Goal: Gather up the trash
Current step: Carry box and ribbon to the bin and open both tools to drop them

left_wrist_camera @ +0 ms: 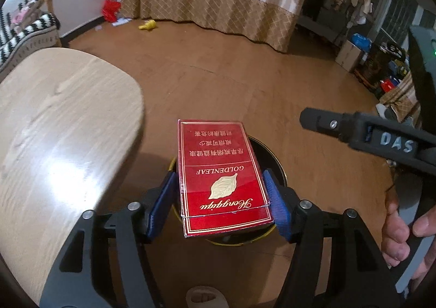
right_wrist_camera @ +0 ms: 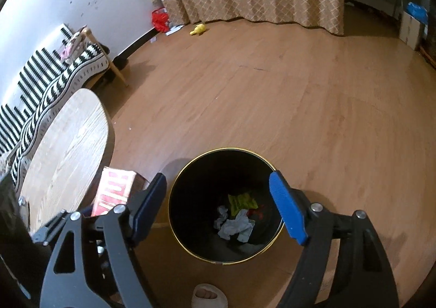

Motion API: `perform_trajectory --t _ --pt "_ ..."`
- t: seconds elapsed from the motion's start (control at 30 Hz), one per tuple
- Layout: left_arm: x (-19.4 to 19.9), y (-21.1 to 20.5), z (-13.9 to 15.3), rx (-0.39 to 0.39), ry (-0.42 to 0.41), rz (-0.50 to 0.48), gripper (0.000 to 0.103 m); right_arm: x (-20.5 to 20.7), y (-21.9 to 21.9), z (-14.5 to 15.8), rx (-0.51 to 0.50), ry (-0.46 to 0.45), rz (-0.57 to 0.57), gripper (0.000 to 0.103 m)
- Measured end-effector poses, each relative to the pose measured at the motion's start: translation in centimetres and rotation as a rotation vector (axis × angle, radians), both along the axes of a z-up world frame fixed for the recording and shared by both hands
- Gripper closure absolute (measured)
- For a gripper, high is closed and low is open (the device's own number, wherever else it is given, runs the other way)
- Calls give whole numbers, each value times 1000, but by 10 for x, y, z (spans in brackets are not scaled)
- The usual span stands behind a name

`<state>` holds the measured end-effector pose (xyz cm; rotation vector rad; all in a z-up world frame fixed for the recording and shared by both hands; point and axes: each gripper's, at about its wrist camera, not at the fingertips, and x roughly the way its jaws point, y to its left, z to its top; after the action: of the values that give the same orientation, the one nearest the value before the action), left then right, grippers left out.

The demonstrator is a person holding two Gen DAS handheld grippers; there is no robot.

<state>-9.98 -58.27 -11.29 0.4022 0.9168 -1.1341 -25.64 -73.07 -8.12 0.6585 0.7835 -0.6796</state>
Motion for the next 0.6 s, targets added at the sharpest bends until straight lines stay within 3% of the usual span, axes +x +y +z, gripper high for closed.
perform_trajectory --t 0.03,0.07,0.17,0.23,0.37,0.6 --pt "0 -3 -2 2 -2 -1 26 -1 -1 0 0 0 -4 27" --pt "-1 -5 -4 4 -5 -1 23 -2 -1 0 0 -1 -7 27" --pt "-2 -10 -8 16 -1 -5 21 -5 -1 1 -5 -3 -12 27" --pt "-3 -9 -7 18 -7 1 14 -5 0 0 -7 -3 -11 27" --pt "-3 1 7 -5 -38 8 10 -4 2 2 -8 -11 -14 23" --pt "36 76 53 -33 -83 135 7 18 24 22 -37 -64 32 12"
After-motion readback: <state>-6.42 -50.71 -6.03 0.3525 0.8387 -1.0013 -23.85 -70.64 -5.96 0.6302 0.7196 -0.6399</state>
